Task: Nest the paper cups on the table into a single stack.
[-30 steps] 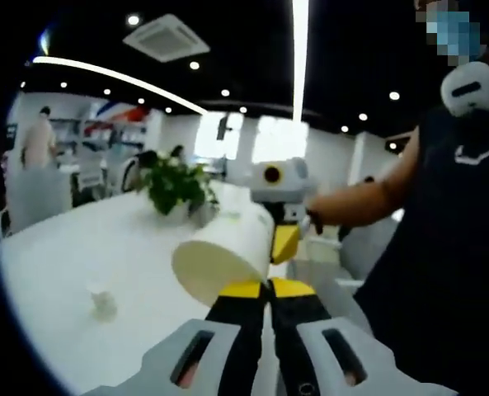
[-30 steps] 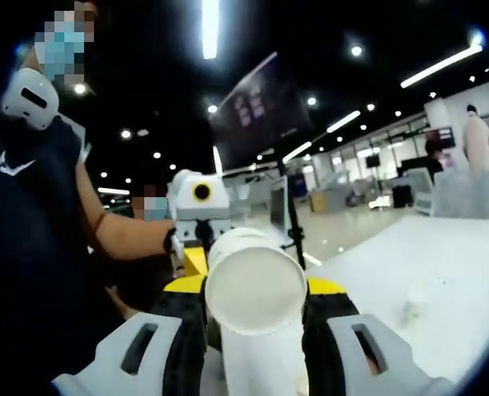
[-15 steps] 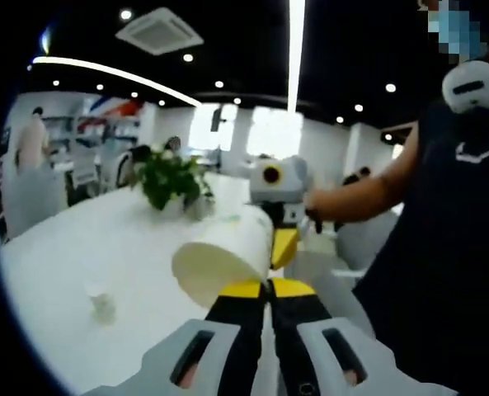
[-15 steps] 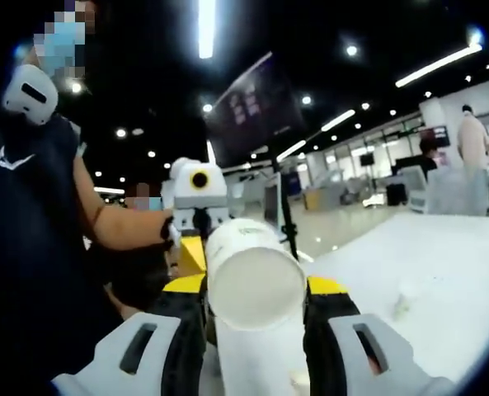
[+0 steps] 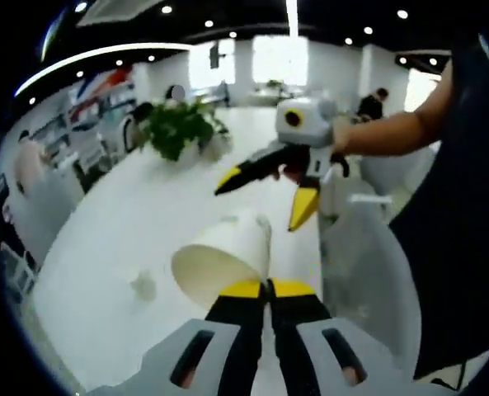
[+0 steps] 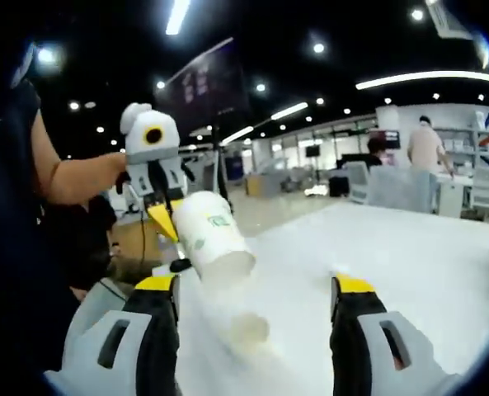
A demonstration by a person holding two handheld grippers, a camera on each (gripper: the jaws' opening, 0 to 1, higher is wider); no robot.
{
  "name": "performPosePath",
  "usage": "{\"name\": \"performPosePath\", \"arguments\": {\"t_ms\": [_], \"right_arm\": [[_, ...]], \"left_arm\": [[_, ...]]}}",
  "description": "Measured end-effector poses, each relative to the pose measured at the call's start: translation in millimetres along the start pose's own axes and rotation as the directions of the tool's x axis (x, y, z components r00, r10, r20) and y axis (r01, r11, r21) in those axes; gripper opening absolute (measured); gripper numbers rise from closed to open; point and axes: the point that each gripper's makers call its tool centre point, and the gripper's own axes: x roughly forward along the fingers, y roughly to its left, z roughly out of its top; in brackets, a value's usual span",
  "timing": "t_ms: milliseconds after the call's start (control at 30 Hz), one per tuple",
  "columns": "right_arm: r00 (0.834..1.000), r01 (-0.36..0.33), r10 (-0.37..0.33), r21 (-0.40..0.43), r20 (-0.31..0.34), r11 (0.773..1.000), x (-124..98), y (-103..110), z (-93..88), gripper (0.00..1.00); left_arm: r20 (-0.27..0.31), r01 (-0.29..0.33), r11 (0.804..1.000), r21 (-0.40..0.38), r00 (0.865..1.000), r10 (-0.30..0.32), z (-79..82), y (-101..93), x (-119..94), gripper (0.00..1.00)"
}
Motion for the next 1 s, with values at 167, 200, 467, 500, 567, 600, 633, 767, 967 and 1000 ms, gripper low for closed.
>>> {"name": "performPosePath", "arguments": {"t_ms": [167, 200, 467, 500, 567, 600, 633, 767, 967, 1000], "right_arm": [[0.991, 0.135, -0.134, 0.013, -0.022, 0.991, -16, -28, -32.5, 0.85], [0.986, 0.164, -0.163, 0.045, -0.036, 0.985, -20, -34, -44.3, 0.88], [0.96, 0.277, -0.276, 0.043, -0.044, 0.96, -51, -54, -75.8, 0.9], [0.958, 0.286, -0.285, 0.032, -0.036, 0.958, -56, -54, -74.8, 0.9], [0.957, 0.291, -0.29, 0.014, -0.022, 0.957, -62, -52, -73.5, 0.9], [0.956, 0.293, -0.293, 0.009, -0.02, 0.956, -63, -51, -73.7, 0.91], [0.957, 0.288, -0.288, 0.001, -0.016, 0.958, -64, -50, -74.0, 0.92], [0.953, 0.281, -0.287, -0.078, -0.092, 0.957, -66, -47, -96.1, 0.92], [0.956, 0.286, -0.288, -0.035, -0.062, 0.958, -64, -43, -99.5, 0.98], [0.957, 0.285, -0.286, -0.029, -0.047, 0.958, -64, -42, -96.6, 1.0]], "left_arm": [[-0.146, -0.041, 0.99, 0.132, 0.987, 0.061, 8.9, 17.5, -4, 0.0], [-0.165, -0.04, 0.989, 0.143, 0.984, 0.064, 10.2, 19.2, -4, 0.0], [-0.374, 0.024, 0.974, 0.223, 0.925, 0.063, 3.7, 26.9, -7, 0.0], [-0.439, 0.046, 0.972, 0.229, 0.896, 0.061, -2.5, 26.9, -9, 0.0], [-0.495, 0.065, 0.965, 0.254, 0.866, 0.072, -6.7, 28.2, -9, 0.0], [-0.507, 0.071, 0.965, 0.253, 0.859, 0.07, -7.8, 27.7, -9, 0.0], [-0.541, 0.087, 0.966, 0.245, 0.839, 0.061, -11.1, 26.0, -9, 0.0], [-0.609, 0.097, 0.958, 0.27, 0.788, 0.092, -14.6, 30.2, -4, 0.0], [-0.677, 0.128, 0.962, 0.241, 0.732, 0.072, -15.3, 22.8, 0, 0.0], [-0.678, 0.13, 0.962, 0.241, 0.732, 0.07, -13.9, 21.8, 1, 0.0]]}}
